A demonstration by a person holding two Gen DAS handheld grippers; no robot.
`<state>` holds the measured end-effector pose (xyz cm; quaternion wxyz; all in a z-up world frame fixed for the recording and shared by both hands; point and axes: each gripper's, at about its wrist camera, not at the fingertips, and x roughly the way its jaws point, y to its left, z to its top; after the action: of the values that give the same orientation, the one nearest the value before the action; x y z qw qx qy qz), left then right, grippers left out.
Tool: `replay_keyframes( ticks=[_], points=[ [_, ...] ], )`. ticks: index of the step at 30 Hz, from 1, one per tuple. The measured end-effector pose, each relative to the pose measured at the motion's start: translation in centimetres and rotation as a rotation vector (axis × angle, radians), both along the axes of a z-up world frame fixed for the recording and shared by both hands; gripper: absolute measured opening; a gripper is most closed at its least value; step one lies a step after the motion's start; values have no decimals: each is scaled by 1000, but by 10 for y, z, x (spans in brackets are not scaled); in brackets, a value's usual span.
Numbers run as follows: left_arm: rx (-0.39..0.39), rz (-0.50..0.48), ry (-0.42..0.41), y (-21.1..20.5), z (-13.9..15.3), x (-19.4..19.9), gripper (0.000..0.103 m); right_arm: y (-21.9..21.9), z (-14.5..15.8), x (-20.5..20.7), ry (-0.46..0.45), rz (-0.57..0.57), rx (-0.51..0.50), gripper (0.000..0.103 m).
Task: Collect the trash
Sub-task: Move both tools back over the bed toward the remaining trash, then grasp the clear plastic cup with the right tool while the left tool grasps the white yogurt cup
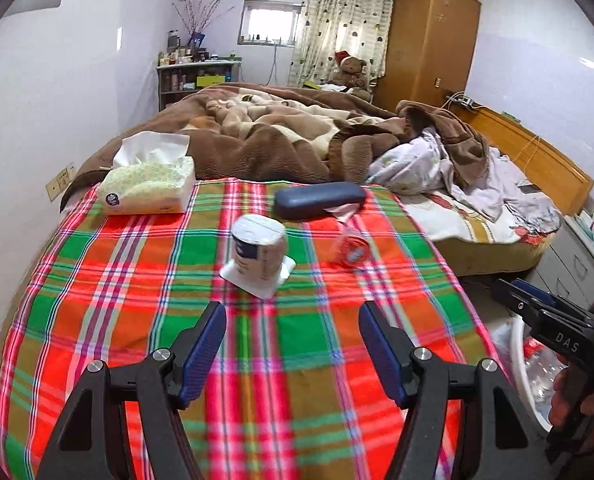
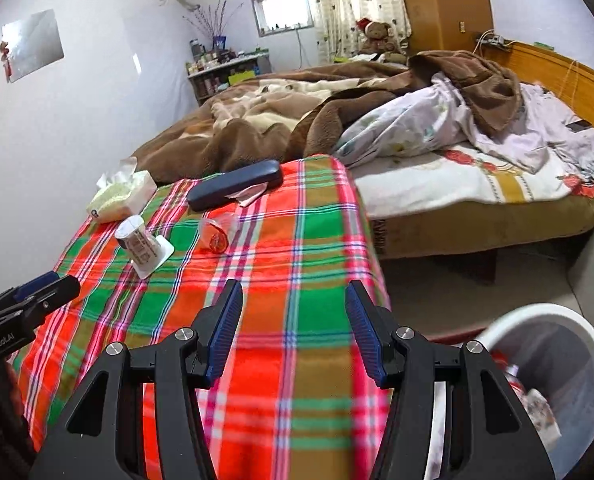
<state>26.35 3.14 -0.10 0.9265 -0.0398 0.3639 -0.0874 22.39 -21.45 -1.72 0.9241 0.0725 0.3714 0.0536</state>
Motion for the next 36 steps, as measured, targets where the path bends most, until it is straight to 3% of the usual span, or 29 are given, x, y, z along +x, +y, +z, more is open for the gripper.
replay_keyframes(
  ticks=[15, 19, 27, 36],
  points=[
    [-20, -13, 74, 19, -42, 88, 68, 48, -16, 76, 20, 110, 17, 55],
    [22, -12, 91, 17, -52, 101, 68, 55, -21, 89, 31, 138, 43, 57],
    [11, -12, 85, 23, -56, 120, 68, 66, -35, 114, 104, 124, 101, 59],
    [1, -3, 77, 27, -57, 134, 69, 72, -50, 121, 177, 111, 38, 59]
  ],
)
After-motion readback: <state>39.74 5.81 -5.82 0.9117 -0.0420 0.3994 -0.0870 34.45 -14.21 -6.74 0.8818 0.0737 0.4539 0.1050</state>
